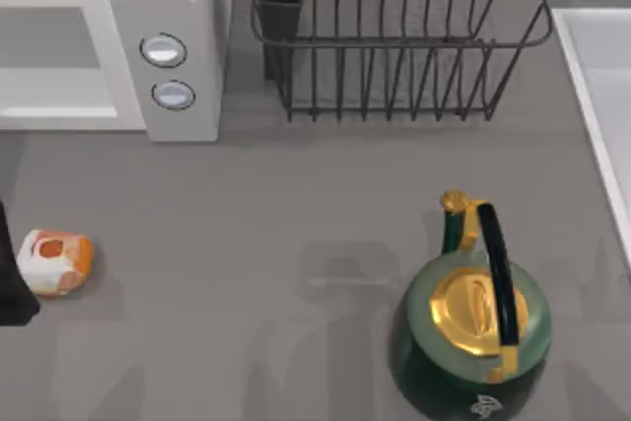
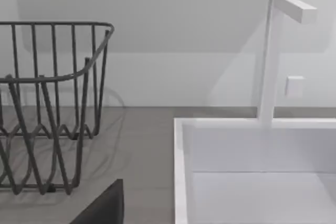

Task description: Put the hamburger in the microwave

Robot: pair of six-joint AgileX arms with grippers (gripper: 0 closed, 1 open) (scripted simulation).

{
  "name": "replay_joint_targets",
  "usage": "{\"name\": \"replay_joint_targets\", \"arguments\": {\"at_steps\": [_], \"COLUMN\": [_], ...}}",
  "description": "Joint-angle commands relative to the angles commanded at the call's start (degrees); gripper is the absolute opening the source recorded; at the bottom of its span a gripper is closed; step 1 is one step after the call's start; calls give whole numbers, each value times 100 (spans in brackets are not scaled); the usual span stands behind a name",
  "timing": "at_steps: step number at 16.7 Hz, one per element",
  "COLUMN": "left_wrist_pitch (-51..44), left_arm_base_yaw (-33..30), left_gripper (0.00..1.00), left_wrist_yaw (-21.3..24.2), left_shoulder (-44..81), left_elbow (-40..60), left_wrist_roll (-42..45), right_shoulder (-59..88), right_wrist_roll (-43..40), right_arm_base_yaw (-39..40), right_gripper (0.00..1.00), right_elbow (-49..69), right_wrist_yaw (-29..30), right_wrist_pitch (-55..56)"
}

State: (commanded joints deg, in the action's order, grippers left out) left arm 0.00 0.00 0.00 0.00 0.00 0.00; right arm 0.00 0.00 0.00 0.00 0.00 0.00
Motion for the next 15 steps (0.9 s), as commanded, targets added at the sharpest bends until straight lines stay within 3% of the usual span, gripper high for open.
{"name": "replay_joint_targets", "arguments": {"at_steps": [7,15], "left_wrist_pitch": [-595,-2761], "left_arm_base_yaw": [-39,-180], "left_gripper": [100,100], "left_wrist_yaw": [0,-1], "left_shoulder": [900,5044], "left_elbow": [727,3368], "left_wrist_roll": [38,175], "right_shoulder": [0,0], "right_wrist_roll": [0,0], "right_arm_base_yaw": [0,0], "right_gripper": [100,100], "right_elbow": [0,0], "right_wrist_yaw": [0,0], "right_wrist_pitch": [0,0]}}
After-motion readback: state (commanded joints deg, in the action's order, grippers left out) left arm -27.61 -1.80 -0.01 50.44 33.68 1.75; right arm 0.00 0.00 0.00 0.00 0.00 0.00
